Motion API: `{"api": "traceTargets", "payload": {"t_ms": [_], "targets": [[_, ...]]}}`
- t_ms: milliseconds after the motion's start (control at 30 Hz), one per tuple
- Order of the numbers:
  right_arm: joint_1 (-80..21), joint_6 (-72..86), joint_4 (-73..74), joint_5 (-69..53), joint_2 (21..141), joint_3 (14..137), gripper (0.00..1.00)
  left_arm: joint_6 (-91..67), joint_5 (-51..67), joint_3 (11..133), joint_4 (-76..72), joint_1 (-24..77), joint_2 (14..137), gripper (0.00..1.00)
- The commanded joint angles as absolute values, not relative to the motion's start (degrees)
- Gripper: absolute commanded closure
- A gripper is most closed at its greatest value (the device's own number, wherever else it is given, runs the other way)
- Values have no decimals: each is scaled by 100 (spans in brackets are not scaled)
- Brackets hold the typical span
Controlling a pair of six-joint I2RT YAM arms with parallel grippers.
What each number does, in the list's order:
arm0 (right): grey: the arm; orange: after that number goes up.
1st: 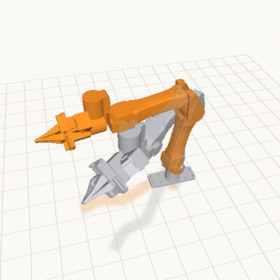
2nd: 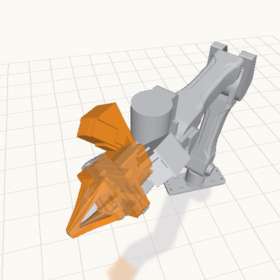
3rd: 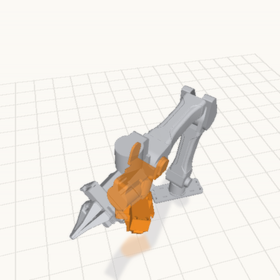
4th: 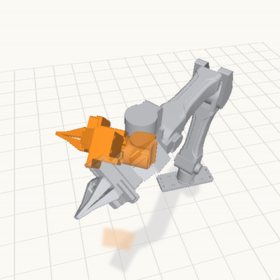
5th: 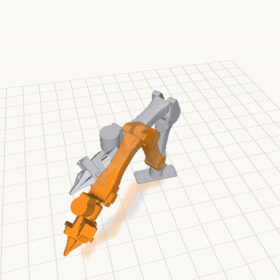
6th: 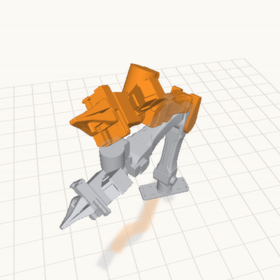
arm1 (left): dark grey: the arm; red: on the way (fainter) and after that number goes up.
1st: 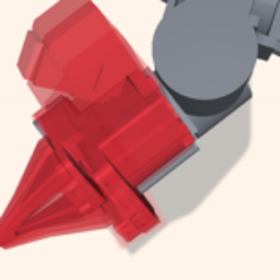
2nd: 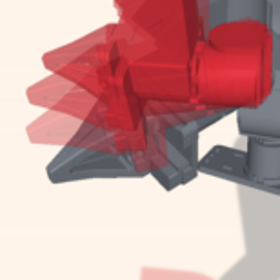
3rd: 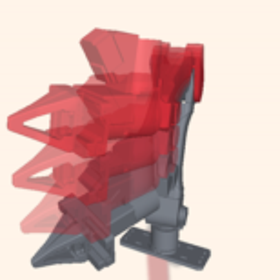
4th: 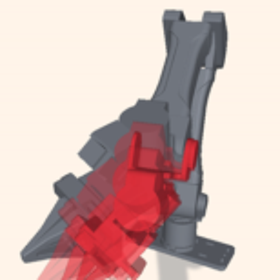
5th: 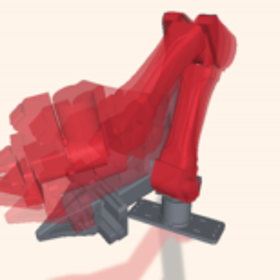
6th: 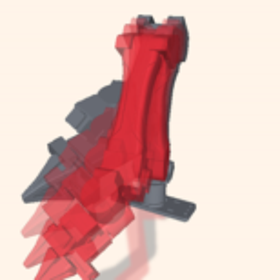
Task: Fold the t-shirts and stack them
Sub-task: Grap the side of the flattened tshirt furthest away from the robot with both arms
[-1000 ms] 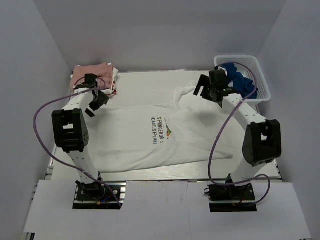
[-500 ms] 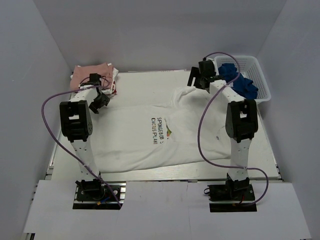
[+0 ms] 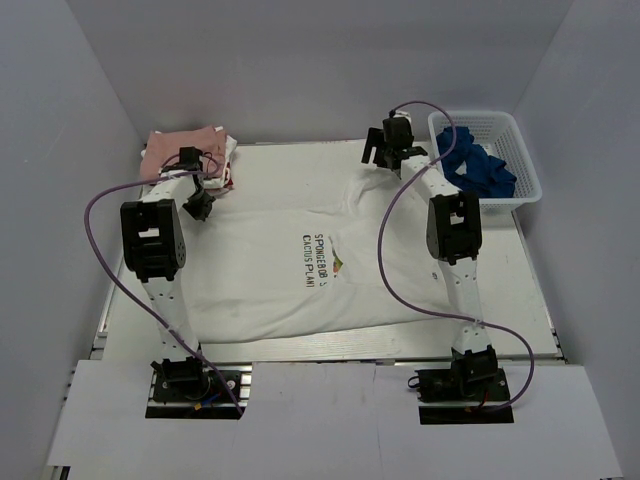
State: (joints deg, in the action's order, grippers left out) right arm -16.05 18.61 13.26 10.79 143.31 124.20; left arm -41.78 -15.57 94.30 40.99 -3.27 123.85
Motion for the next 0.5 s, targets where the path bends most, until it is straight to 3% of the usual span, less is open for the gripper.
{"api": "traceTargets", "payload": {"t_ms": [0, 200, 467], "targets": [[-1635, 1837, 1230, 1186, 14502, 12806, 10, -4166, -1433, 9211, 4008, -299, 12199, 100], [-1608, 1994, 1265, 1354, 14353, 12524, 38, -4061, -1485, 9088, 3902, -299, 11971, 100], [-1582, 1925, 1582, 1644, 14598, 12708, 28, -4061, -1485, 8859, 3718, -299, 11751, 100]]}}
